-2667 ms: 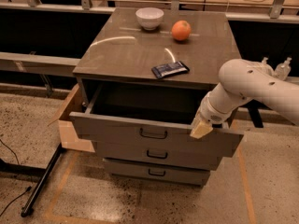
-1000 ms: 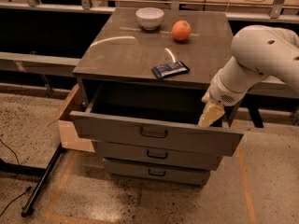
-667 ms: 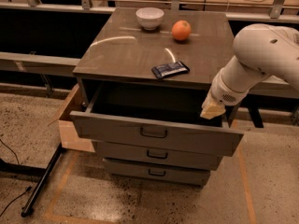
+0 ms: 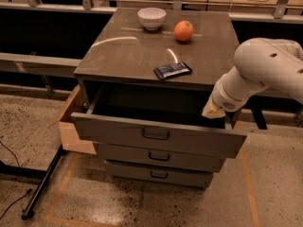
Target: Open top drawer
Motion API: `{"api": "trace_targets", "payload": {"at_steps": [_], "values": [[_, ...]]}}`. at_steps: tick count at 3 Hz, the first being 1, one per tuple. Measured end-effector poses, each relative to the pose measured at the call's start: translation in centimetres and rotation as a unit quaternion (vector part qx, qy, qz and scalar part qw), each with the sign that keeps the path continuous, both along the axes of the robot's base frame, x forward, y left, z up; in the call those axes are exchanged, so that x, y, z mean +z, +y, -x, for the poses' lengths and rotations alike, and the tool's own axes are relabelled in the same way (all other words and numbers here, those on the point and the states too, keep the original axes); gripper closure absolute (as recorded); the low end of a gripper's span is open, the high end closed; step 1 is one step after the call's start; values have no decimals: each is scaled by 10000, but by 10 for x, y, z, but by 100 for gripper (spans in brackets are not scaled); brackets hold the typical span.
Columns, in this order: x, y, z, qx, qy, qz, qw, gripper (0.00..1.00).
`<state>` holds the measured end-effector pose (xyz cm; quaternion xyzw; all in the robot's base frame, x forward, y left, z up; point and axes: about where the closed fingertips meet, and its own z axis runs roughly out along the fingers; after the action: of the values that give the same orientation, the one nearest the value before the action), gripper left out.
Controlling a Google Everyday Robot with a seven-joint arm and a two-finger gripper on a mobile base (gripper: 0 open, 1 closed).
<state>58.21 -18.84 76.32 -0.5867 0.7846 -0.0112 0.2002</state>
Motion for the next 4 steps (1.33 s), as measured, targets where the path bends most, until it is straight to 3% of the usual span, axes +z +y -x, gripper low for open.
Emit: {"api": "trace_targets", "payload": {"at_steps": [2, 4], "values": [[-32, 15, -25, 164, -249, -133, 9995, 100], [-66, 22, -23, 262, 75, -151, 9995, 100]]}}
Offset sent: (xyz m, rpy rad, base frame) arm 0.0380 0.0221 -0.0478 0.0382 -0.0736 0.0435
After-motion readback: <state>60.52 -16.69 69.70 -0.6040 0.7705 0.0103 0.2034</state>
